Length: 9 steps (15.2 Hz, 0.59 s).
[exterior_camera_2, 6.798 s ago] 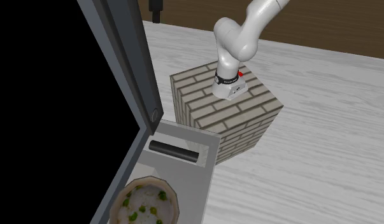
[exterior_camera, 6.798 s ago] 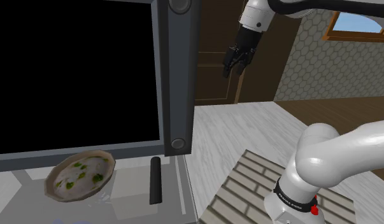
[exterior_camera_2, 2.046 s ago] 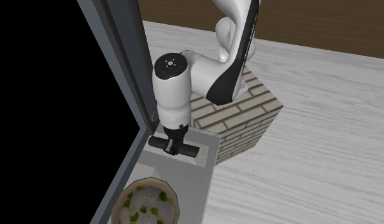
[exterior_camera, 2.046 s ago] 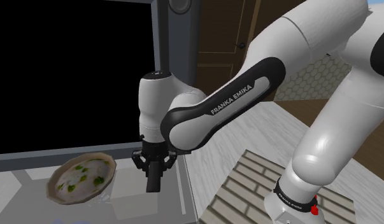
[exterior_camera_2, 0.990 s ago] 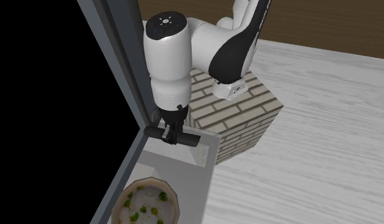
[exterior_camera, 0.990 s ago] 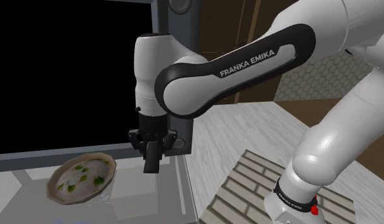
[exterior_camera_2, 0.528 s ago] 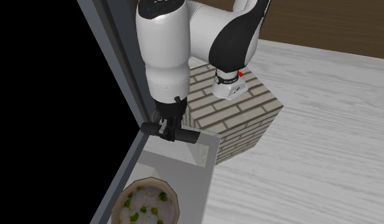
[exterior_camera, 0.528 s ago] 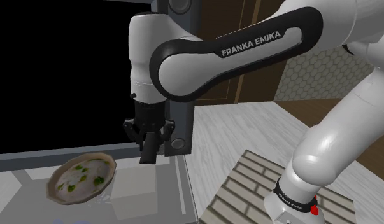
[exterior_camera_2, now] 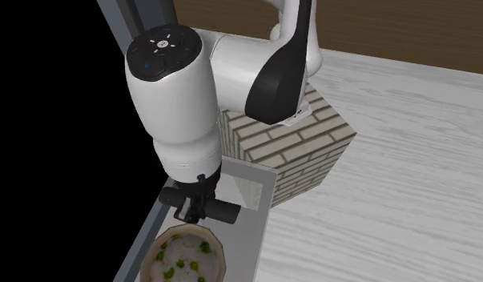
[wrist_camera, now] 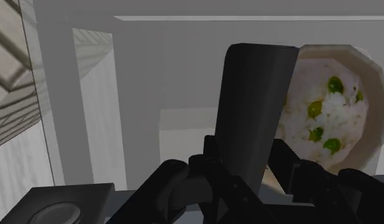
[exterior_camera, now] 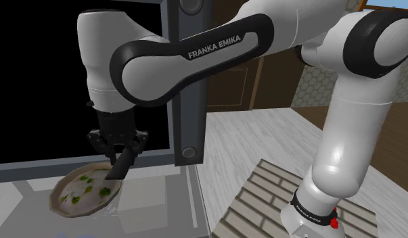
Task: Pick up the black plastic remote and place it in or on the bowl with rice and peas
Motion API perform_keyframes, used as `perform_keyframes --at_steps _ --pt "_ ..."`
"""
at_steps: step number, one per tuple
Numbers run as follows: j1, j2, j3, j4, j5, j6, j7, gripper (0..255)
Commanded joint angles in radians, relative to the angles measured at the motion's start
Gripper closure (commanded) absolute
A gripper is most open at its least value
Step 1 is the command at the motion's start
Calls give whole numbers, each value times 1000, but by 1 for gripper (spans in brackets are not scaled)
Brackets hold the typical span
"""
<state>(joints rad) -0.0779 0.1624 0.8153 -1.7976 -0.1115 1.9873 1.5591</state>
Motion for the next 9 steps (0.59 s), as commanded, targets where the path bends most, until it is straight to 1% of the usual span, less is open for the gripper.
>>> perform_keyframes --at_steps 1,4,7,8,9 --pt "55 125 -6 116 -100 -29 66 255" --pt "162 279 -42 304 -200 -97 119 255" --pt "283 434 -84 531 -278 -184 141 255" --pt "311 468 -94 587 -292 -205 142 255" --pt "308 467 -96 573 -292 -191 143 255"
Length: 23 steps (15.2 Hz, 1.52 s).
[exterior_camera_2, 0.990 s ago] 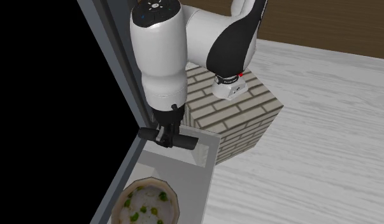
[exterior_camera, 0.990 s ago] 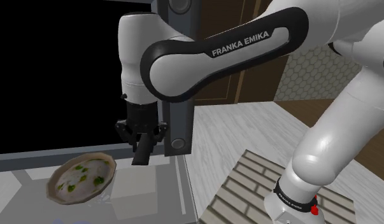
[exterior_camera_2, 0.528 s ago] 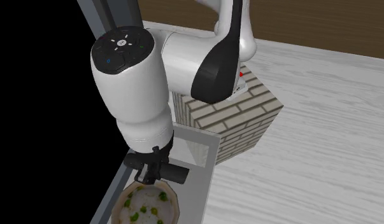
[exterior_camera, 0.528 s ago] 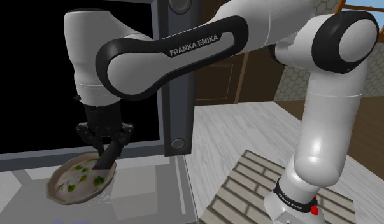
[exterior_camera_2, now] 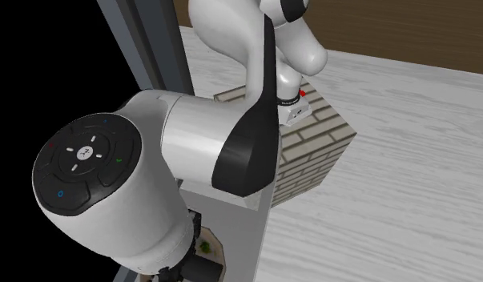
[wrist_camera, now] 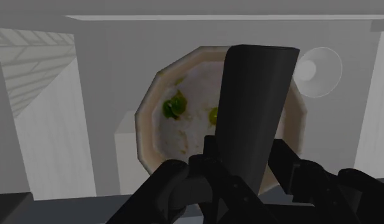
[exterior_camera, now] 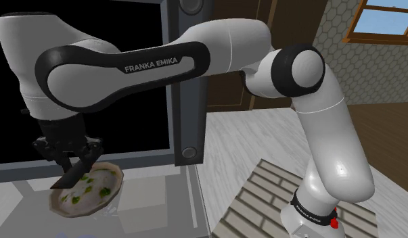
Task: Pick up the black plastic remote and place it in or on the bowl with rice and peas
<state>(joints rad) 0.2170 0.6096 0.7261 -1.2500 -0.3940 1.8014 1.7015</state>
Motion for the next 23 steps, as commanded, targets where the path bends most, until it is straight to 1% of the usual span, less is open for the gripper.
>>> perform_keyframes --at_steps 1,10,18,19,23 --pt "10 20 -8 11 -11 8 3 255" --pt "-9 37 -18 -96 -27 123 21 255" --pt "-9 37 -18 -96 -28 123 21 255" --pt "-9 37 -18 -97 -28 123 21 0" --pt "-9 37 -18 -97 -28 123 21 0"
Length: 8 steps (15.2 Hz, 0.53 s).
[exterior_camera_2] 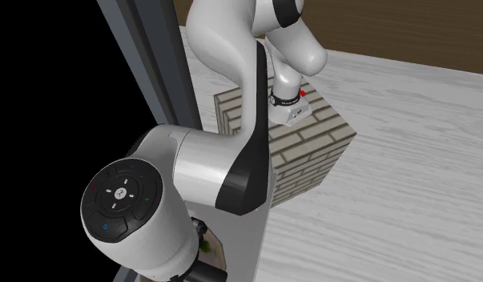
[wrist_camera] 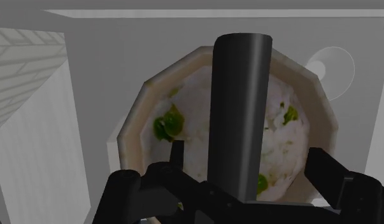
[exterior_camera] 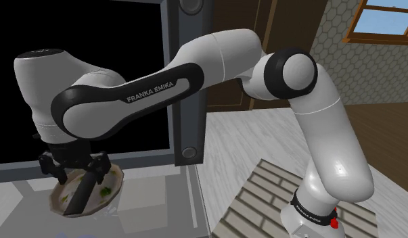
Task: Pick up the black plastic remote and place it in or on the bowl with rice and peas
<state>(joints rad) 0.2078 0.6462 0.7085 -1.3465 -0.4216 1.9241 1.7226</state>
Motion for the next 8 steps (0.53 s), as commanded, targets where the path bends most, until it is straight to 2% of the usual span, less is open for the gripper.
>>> perform_keyframes --at_steps 1,5,8 --pt "0 0 0 0 0 0 0 0" --pt "6 -32 15 81 23 -105 -19 0" --pt "6 -32 15 81 23 -105 -19 0"
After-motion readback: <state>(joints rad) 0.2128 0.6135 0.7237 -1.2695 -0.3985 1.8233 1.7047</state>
